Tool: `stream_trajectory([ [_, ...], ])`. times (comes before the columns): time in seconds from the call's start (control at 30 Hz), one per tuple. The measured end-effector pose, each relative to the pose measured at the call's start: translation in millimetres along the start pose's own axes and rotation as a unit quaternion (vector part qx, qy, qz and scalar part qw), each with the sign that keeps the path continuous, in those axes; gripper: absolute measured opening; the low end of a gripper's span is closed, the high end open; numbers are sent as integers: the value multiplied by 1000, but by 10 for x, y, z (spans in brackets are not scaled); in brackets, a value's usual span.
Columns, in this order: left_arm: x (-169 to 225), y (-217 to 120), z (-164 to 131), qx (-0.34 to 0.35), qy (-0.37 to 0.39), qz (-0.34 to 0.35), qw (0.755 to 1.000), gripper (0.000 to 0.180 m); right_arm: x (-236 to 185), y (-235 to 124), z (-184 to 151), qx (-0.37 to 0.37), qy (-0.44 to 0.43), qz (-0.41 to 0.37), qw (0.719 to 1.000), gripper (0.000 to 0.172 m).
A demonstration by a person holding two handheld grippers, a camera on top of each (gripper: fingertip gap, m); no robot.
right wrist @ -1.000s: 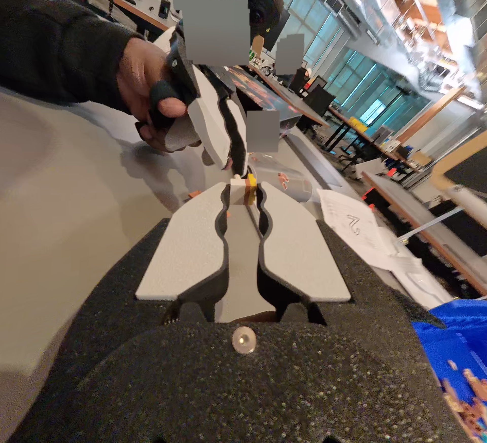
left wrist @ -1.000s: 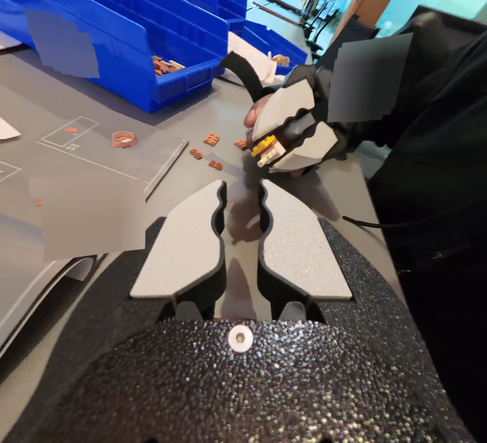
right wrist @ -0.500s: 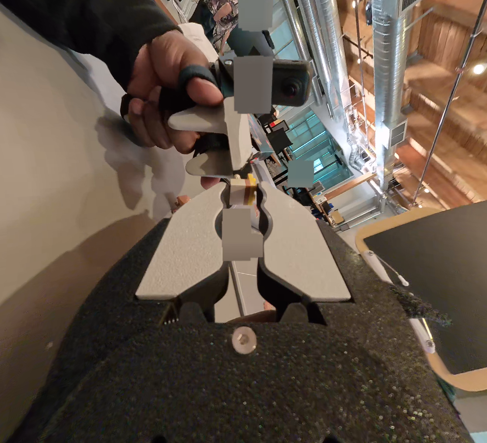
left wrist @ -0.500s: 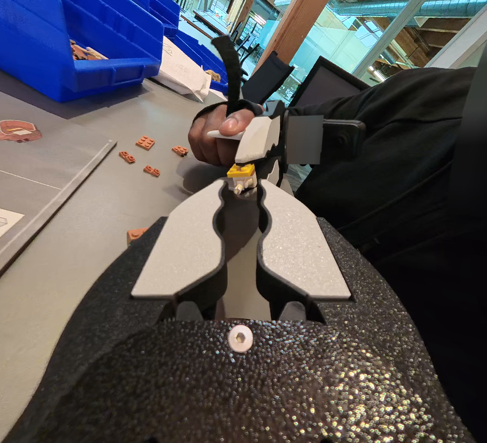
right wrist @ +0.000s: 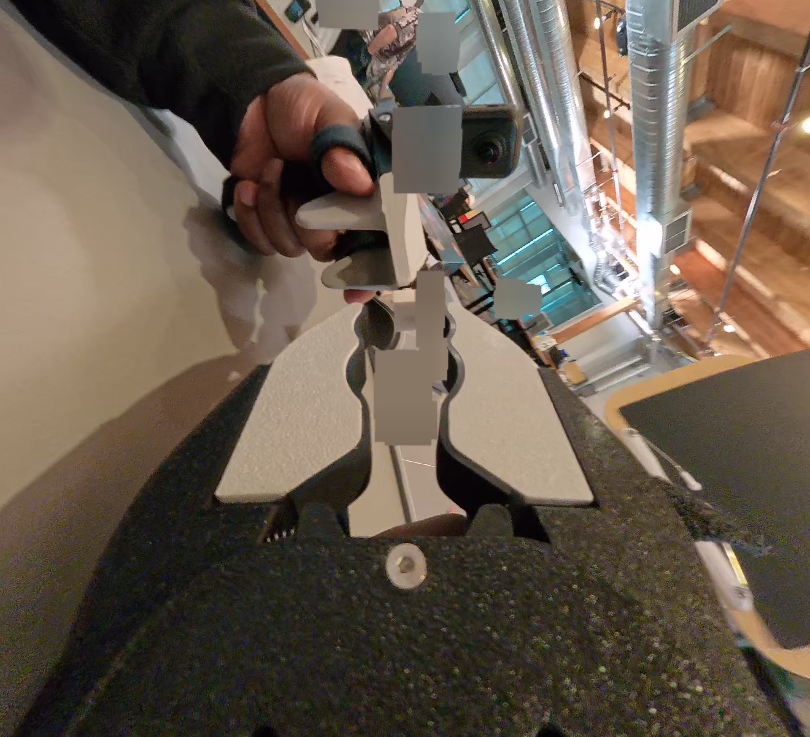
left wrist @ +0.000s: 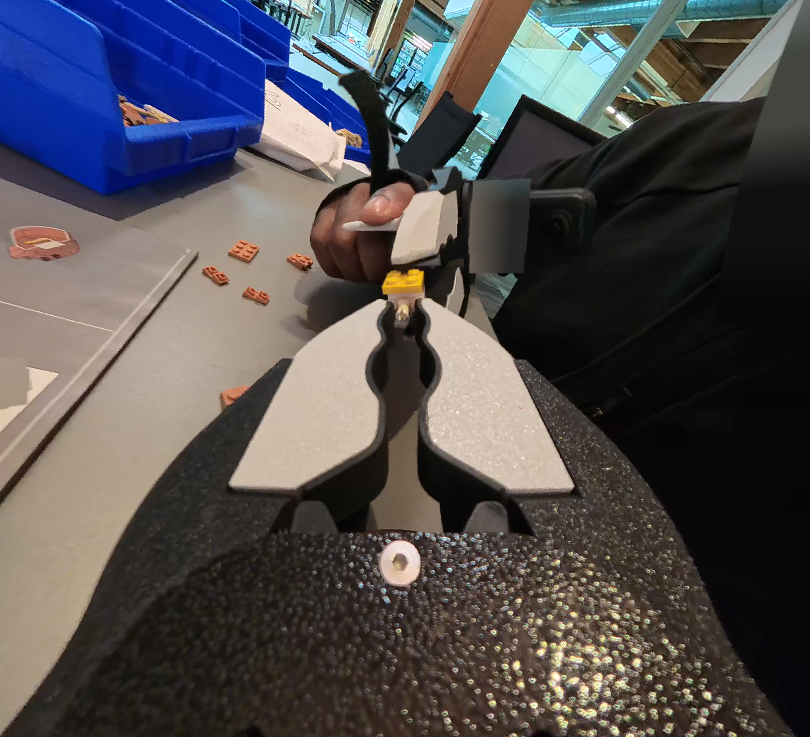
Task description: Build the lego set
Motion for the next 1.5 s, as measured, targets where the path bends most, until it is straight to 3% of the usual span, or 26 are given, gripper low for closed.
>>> stream_trajectory([
  [0.17, -23, -62, -12, -16, 46, 37, 998, 8, 39, 0, -47, 4, 150, 119, 981, 34],
  [0.37, 48, -50, -46, -55, 133, 74, 987, 8, 81, 17, -23, 13, 322, 252, 912, 37],
  [0.47, 56, -45, -48, -57, 145, 80, 984, 8, 52, 31, -37, 9, 368, 290, 883, 37],
  [0.63, 46, -9, -87, -74, 154, 86, 982, 8, 39, 49, -66, -3, 404, 313, 860, 31],
  [0.87, 45, 15, -113, -85, 160, 91, 979, 8, 10, 51, -67, -10, 404, 318, 858, 17],
  [1.0, 21, 11, -106, -86, 153, 103, 979, 9, 22, 60, -87, -22, 396, 298, 868, 16],
  [1.1, -74, -57, -96, -102, 135, 157, 973, 25, 100, 66, -139, -31, 400, 264, 877, 16],
  [1.27, -353, -237, -292, -224, 81, 310, 920, 40, 219, 93, -312, -85, 393, 187, 896, 16],
  [1.37, -385, -185, -452, -286, 75, 330, 897, 43, 195, 122, -377, -118, 386, 167, 900, 16],
  [1.5, -450, -83, -541, -307, 73, 339, 886, 41, 136, 153, -401, -142, 372, 158, 904, 16],
])
Point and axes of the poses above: each gripper's, where its closed fingertips meet, y out along the fingers, z out of its top, x = y × z across the jaws, the point moved 4 cm from there along -y, back along the fingers, and after that the axes turned 14 degrees about -x, right-handed, at the moved point
